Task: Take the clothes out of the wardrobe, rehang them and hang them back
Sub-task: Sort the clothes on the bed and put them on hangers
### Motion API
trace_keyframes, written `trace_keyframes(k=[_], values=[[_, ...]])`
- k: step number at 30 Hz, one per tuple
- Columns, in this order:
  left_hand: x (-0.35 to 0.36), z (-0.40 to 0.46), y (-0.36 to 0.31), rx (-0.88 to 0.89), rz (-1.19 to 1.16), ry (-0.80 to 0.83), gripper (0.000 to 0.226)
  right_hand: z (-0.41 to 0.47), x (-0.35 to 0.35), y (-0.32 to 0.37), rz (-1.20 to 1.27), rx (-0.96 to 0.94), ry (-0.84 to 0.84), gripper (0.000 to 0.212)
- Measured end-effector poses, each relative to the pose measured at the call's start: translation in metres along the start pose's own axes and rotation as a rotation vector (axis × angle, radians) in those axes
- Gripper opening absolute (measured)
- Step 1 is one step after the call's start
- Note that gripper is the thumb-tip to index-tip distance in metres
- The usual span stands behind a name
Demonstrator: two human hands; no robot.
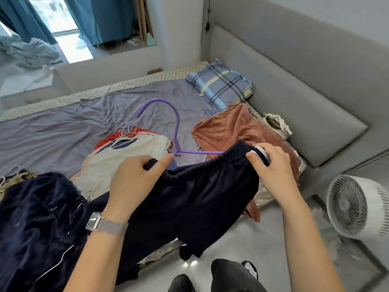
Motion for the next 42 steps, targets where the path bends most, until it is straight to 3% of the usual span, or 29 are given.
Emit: trace_keyframes(k=[7, 9, 13, 17, 20, 24, 27, 31, 34, 39, 42], values=[[0.061, 0.027, -0.11, 0.145, 0.02, 0.021, 0.071, 0.045, -0.104, -0.056, -0.19, -0.104, -0.006, 0.024], [0.089, 0.032, -0.142, 0.171, 0.016, 0.055, 0.07, 0.058, -0.134, -0.079, -0.206, -0.087, -0.005, 0.014], [0.131, 0.04, -0.19, 0.202, -0.014, 0.15, 0.068, 0.091, -0.174, -0.109, -0.255, -0.085, 0.012, 0.025], [0.133, 0.052, -0.218, 0.24, -0.103, 0.295, 0.039, 0.139, -0.192, -0.101, -0.254, -0.158, -0.045, 0.033], [0.114, 0.072, -0.236, 0.275, -0.132, 0.214, 0.024, 0.186, -0.198, -0.069, -0.168, -0.225, -0.13, 0.037], [0.104, 0.137, -0.228, 0.259, -0.123, -0.043, 0.021, 0.255, -0.192, -0.028, -0.145, -0.319, -0.249, 0.034], [0.137, 0.197, -0.17, 0.125, 0.006, -0.079, 0.026, 0.304, -0.144, -0.036, -0.261, -0.313, -0.086, 0.028], [0.195, 0.219, -0.106, 0.017, 0.0, 0.112, 0.024, 0.326, -0.096, -0.082, -0.323, -0.294, 0.149, 0.026], [0.209, 0.221, -0.092, -0.006, -0.027, 0.182, 0.013, 0.338, -0.085, -0.105, -0.302, -0.229, 0.202, 0.028], [0.201, 0.248, -0.092, -0.018, -0.008, 0.104, 0.006, 0.368, -0.071, -0.123, -0.389, -0.16, 0.404, 0.009], [0.202, 0.264, -0.111, 0.0, -0.002, 0.039, 0.021, 0.384, -0.066, -0.116, -0.465, -0.281, 0.521, 0.033]])
Point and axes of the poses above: each hand's wrist, its own z-axis towards the middle knuckle, its own x-axis out of the palm, y = z × x, the point moved 6 cm from there along z, towards the middle knuckle, and after that the axes turned 2 degrees about z, right-handed, at the moved point
